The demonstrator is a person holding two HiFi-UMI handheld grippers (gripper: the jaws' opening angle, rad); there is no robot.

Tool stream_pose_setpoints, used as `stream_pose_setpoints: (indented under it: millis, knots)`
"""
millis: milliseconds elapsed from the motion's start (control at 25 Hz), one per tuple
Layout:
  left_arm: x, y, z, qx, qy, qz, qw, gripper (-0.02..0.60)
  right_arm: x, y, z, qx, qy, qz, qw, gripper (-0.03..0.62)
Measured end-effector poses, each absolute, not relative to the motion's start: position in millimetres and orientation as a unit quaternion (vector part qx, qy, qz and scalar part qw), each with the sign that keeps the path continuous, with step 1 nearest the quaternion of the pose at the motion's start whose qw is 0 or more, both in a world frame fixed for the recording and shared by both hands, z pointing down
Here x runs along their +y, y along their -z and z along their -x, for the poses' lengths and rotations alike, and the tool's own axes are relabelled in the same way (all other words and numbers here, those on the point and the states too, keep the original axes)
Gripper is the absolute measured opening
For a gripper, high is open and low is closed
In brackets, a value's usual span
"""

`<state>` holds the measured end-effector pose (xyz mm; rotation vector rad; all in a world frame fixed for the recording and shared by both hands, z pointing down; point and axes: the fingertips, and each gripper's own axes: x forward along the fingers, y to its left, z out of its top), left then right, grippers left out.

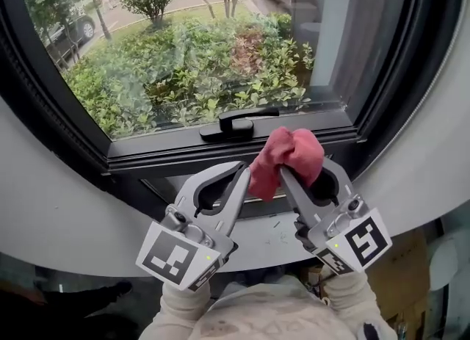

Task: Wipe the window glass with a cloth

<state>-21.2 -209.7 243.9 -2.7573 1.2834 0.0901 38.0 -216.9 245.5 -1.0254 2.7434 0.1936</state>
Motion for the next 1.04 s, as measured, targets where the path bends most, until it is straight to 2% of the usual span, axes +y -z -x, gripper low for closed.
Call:
stream_pose_setpoints:
  millis: [1040]
  knots:
    - [-179,-237,24,0.419,-0.043,0.905,0.054,0.000,-186,-240,-26,0.935,-0.056,0.332,0.110,0.103]
